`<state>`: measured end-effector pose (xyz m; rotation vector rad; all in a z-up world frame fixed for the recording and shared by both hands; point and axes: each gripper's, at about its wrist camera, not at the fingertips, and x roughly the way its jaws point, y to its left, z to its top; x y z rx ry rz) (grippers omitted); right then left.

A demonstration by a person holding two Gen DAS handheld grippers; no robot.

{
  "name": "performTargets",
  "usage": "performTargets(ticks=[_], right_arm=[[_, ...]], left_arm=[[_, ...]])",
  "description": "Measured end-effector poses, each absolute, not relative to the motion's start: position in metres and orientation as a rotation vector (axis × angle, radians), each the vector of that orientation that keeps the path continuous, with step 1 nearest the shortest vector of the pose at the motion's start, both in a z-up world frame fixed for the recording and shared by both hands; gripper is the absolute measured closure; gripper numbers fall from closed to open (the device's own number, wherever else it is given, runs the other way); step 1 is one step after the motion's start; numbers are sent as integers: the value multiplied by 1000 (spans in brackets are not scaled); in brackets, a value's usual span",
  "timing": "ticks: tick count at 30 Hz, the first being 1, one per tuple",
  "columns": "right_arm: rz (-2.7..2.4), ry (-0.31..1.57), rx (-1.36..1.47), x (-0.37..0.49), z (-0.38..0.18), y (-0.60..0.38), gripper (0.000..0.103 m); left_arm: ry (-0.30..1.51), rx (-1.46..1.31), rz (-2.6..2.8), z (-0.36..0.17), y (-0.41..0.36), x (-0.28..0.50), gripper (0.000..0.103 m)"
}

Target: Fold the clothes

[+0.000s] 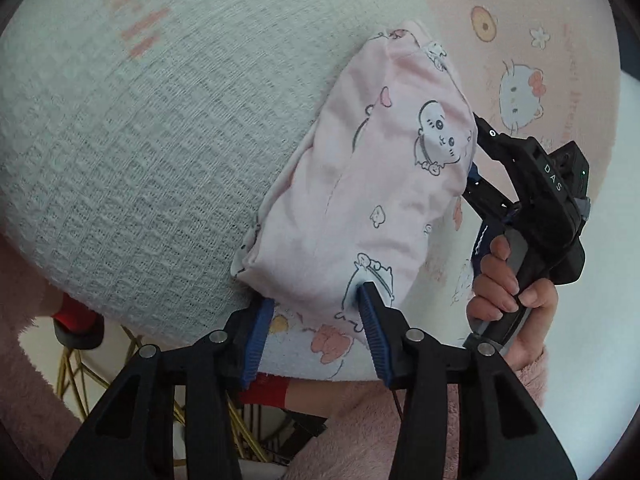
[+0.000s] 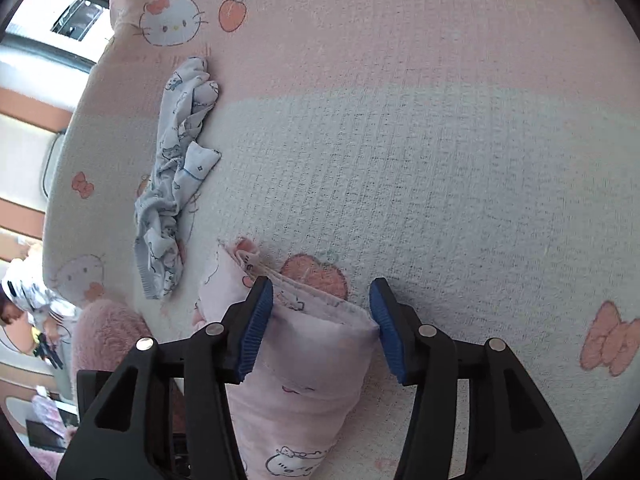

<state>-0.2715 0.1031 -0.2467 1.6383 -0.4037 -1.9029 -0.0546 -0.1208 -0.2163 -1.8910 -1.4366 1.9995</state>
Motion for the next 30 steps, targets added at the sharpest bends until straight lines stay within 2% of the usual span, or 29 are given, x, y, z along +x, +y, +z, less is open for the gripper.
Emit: performTargets(ticks=[1,2,4,7,13,14,15,16,17,21,22,23,24,25,26,28,30], right_arm=[[-1889,-445,1648,-268,-248,108,59],[-1880,-490,1639,-263,-247,116,62],[-1881,-533,1638,-253,-244,128,68],[-1913,-613,1672,-231,-235,150,72],[-2056,-619,1642,-191,-198,186,70],[-2086,-625,1610,-186,-190,191,69],[-2118,-607,1570,-182,-182,193,61],[-2137,-566,1533,-179,-178,191,52],[-2154,-525,1496,-176,-173,188,49],[-2053,-416,1539,-180,-192,164,42],[-2024,-402,1562,-182,-201,158,42],[-2014,-367,1577,-183,-210,152,42],[-2003,-332,1592,-184,-219,145,44],[-2006,-318,1577,-181,-221,142,61],[-2008,-304,1562,-178,-223,139,64],[-2018,-354,1559,-169,-215,143,72],[-1959,-454,1553,-154,-208,146,74]], left_arm=[[-1347,-1908,2053,-211,-117,-58,79],[-1254,-1923,2105,-206,-113,-62,82],[-1200,-1951,2120,-202,-112,-68,85],[-1040,-1953,2235,-185,-120,-85,86],[-998,-1896,2314,-158,-164,-117,85],[-1059,-1903,2263,-162,-172,-114,78],[-1104,-1884,2231,-166,-172,-107,70],[-1097,-1890,2212,-170,-168,-100,44],[-1088,-1895,2194,-173,-164,-94,39],[-1063,-1941,2181,-194,-146,-76,40],[-1029,-1928,2223,-192,-145,-76,45],[-964,-1923,2265,-190,-137,-85,67],[-931,-1913,2282,-186,-134,-91,77],[-918,-1904,2291,-182,-134,-95,82],[-862,-1893,2318,-175,-134,-97,87],[-727,-1870,2385,-162,-137,-103,88],[-554,-1896,2431,-152,-137,-113,88]])
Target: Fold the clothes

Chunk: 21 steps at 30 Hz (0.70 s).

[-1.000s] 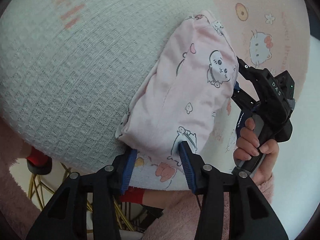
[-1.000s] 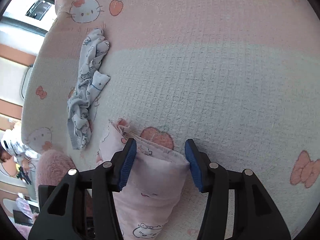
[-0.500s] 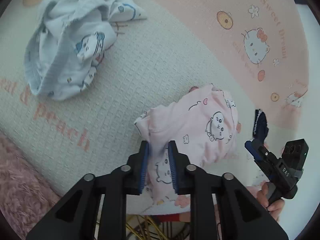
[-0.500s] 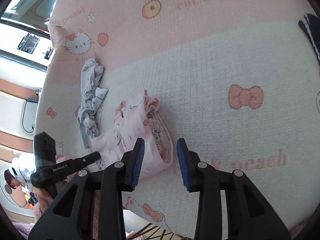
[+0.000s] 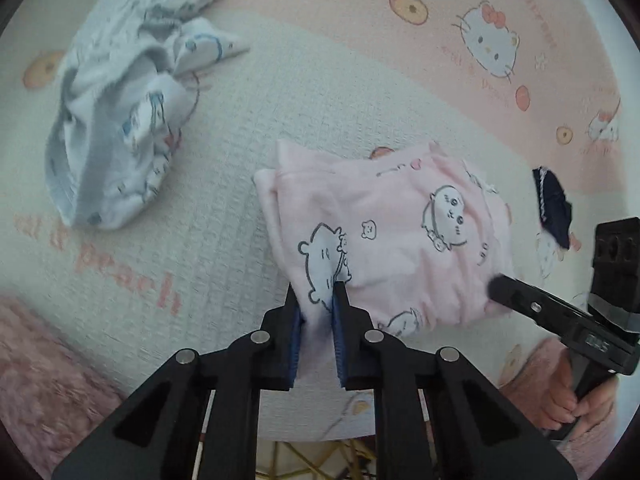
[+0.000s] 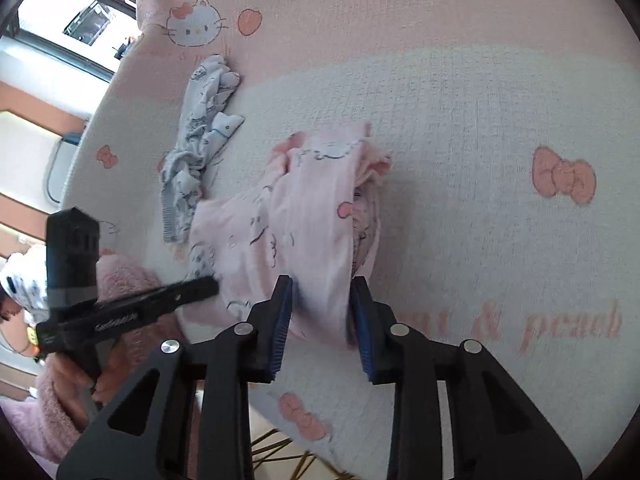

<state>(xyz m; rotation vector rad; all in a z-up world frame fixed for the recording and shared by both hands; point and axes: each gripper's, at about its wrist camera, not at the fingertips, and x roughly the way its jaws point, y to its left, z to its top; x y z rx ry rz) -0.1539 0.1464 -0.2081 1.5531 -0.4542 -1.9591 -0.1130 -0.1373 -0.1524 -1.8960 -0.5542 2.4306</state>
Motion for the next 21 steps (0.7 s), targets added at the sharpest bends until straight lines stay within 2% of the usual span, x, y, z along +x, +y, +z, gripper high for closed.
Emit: performTargets(ticks=[3,5,8,10,13,15,18,20,21], right_arm=[[-1924,-533,1528,-130,-194,155,78],[-2044,-432,1577,-122,-189,157,78],[-2242,-271,1594,-113,-179,161,76],[-2295,-208,1521,-108,-164,156,75],[-2272,18,1407,-97,-149,117,71],[-2225,197,1378,-92,-154,88,71],[-2173,396,1437,-95,-184,65,73],[-2186,455,1457,-101,-200,72,71],[-2184,409,1467,-104,-201,79,68]], left_arm=[[-437,-1973,2329,-153,-144,-122,87],[-441,-2030,2376,-149,-155,-121,85],[-340,-1848,2627,-114,-162,-111,85],[-319,-1717,2601,-103,-154,-110,84],[-322,-1709,2420,-129,-119,-131,84],[-293,-1832,2319,-161,-110,-136,84],[-365,-1857,2282,-173,-115,-135,84],[-410,-1870,2270,-177,-121,-135,84],[-414,-1865,2272,-178,-122,-135,84]])
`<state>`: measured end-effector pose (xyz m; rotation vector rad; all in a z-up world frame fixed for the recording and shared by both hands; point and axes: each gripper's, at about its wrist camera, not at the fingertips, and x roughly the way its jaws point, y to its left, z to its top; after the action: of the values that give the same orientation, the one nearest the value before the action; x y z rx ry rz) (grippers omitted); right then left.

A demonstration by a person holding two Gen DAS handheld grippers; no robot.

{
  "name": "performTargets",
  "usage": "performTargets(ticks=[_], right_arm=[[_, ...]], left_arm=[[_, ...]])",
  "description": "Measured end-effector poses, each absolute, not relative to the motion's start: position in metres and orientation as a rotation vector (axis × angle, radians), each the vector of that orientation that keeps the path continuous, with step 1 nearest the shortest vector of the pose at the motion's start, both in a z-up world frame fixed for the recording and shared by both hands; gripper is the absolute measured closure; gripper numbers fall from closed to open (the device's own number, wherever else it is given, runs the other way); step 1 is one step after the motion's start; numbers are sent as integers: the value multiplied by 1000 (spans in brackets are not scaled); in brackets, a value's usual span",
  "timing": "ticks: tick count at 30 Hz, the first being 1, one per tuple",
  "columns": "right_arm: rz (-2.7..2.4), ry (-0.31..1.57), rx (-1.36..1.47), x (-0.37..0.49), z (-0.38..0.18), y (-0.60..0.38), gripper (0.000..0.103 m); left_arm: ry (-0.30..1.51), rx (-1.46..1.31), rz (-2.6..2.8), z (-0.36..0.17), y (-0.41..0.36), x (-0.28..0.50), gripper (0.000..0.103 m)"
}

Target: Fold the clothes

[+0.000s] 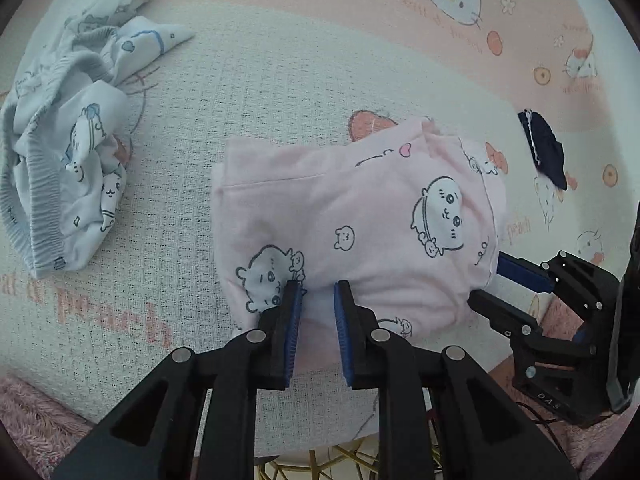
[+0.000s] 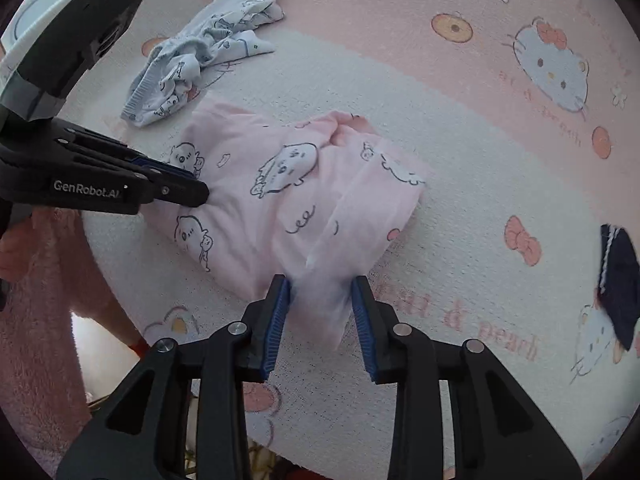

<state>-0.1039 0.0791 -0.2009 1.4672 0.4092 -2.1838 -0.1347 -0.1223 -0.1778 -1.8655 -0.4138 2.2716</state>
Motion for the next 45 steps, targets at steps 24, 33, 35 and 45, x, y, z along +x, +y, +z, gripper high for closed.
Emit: performTargets(ticks=[24,33,35,45], right_arm=[[-2241,529,1495,-87,-218,84,60],[-2422,379,1590,-105,-185,155,76],[-2404,405,1468,-102,-168,132,71],[-2301,504,1427,-138,-206,67,68]], left_arm=[[-427,-1854,2312,-175,-116,-120,81],[-433,-1707,2443,-146,-119,-122,79],[-435,-1642,2468,-139,-114,-124,75],[-424,-1809,2375,-181,-108,-126,75]])
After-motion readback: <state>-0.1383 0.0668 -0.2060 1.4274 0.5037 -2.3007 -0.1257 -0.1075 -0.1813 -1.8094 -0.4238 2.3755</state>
